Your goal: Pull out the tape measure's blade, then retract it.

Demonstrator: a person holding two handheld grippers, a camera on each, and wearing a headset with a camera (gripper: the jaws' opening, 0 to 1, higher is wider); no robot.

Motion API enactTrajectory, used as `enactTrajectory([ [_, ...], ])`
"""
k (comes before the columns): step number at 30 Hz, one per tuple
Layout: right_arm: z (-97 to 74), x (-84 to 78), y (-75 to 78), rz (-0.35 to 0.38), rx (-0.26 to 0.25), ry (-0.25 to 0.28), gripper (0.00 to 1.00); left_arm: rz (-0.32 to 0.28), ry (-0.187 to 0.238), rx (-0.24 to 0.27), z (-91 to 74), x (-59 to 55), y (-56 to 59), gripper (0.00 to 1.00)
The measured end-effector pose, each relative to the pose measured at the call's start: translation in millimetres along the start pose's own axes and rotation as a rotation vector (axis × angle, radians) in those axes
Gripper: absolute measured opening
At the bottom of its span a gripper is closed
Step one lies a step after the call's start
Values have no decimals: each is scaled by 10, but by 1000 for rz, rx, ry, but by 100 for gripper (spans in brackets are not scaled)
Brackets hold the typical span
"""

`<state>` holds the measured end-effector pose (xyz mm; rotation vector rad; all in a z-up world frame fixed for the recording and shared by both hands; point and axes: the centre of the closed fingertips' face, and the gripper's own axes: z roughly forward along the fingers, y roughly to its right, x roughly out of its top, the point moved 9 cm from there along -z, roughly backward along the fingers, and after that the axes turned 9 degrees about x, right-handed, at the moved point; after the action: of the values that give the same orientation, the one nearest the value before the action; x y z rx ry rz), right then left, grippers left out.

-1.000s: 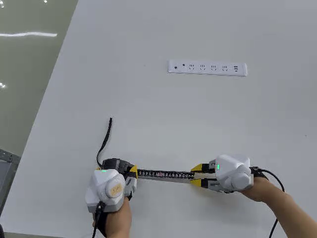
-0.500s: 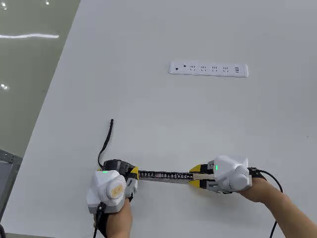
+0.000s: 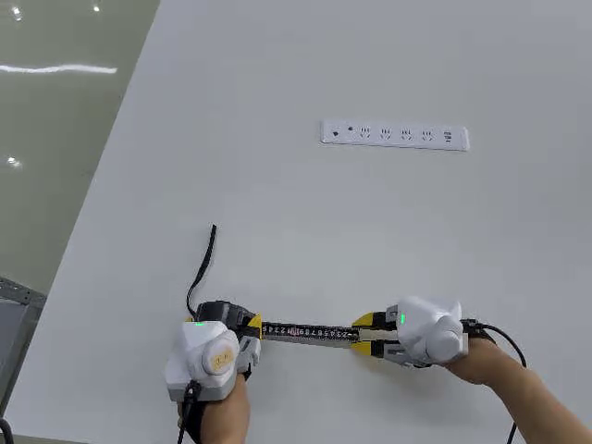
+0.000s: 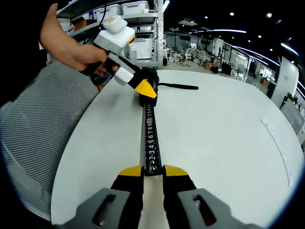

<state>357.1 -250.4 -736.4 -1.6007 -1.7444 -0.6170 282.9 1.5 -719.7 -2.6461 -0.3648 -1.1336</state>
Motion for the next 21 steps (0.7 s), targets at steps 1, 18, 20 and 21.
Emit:
enactTrajectory([
  [1,3,8,0,-1,0,1,14,0,0,0,-1,-1,-1,62],
  [18,53,102,-23,-5,6,5,14,4,-1,-1,-8,-4,-4,62],
  [20,55,106,-25,-5,7,5,14,5,-2,-1,-8,-6,-2,62],
  [21,56,109,-25,-6,6,5,14,5,-1,-1,-8,-7,-2,62],
])
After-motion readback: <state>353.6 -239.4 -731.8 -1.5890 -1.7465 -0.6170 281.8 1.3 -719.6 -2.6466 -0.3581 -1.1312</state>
